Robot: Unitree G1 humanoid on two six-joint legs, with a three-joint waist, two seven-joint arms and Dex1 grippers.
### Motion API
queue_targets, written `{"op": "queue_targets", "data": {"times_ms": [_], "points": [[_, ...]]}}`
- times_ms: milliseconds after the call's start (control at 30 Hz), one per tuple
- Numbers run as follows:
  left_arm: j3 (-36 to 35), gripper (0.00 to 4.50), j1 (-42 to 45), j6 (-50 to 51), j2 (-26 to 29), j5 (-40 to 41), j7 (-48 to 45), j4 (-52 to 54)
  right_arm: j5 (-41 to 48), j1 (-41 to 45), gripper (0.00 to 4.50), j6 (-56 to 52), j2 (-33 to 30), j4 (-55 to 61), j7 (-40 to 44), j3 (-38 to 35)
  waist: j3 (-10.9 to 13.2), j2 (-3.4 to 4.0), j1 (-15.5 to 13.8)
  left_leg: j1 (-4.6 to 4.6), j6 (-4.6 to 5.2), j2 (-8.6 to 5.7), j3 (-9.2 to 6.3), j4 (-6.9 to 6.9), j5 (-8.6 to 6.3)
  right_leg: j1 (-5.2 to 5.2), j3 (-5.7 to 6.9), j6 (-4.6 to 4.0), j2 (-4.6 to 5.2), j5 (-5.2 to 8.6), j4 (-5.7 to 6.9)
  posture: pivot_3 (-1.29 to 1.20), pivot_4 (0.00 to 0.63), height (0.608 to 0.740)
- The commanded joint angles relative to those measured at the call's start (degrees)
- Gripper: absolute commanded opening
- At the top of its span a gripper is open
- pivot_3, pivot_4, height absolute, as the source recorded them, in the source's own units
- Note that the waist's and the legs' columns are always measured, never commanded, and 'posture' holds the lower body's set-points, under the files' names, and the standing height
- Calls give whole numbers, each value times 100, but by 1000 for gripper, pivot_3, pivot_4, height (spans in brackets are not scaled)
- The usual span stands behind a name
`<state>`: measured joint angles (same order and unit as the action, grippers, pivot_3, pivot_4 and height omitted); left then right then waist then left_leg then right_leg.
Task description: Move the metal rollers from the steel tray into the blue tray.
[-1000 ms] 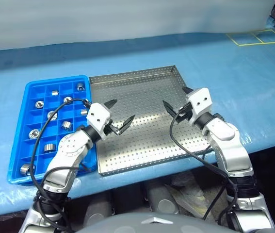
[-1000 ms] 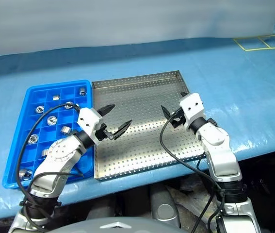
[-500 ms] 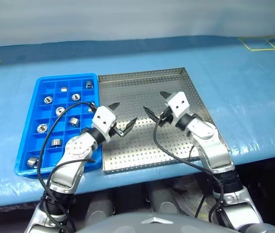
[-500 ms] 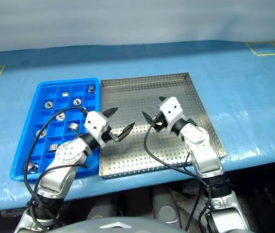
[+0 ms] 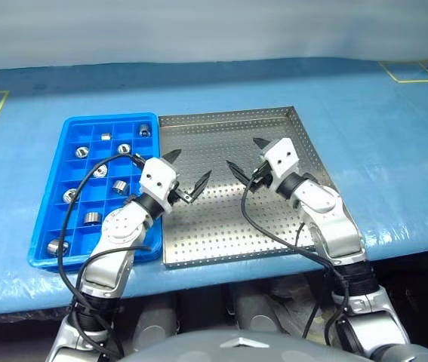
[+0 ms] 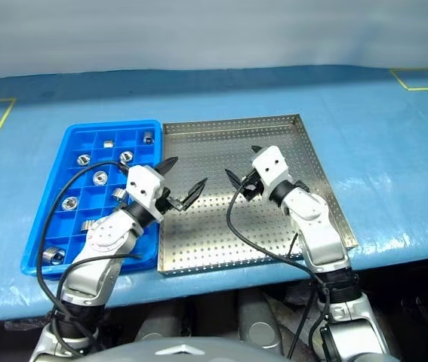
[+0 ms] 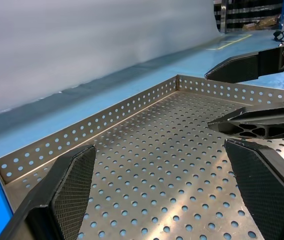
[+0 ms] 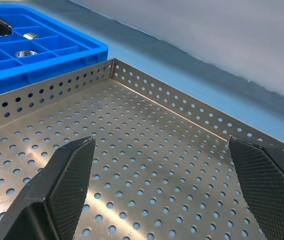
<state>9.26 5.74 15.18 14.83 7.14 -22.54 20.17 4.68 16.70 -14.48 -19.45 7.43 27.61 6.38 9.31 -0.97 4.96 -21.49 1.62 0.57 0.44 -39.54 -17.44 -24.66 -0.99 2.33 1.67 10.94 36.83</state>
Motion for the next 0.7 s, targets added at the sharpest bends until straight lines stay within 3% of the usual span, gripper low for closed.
{"op": "queue_targets", "data": {"times_ms": [33, 700], "points": [[-112, 4500, 13, -118, 16, 35, -11, 165, 50, 41, 4495, -42, -91, 142, 9, -176, 0, 0, -12, 0, 0, 0, 0, 0, 0, 0, 0, 0, 0, 0, 0, -154, 150, 740], [-194, 4500, 100, -114, 80, 1, -56, 153, 44, 15, 4495, -294, -486, 138, 94, -361, 0, 0, -24, -1, 1, 0, 2, -2, 0, 1, 0, 1, -1, 0, 0, -160, 150, 740]]}}
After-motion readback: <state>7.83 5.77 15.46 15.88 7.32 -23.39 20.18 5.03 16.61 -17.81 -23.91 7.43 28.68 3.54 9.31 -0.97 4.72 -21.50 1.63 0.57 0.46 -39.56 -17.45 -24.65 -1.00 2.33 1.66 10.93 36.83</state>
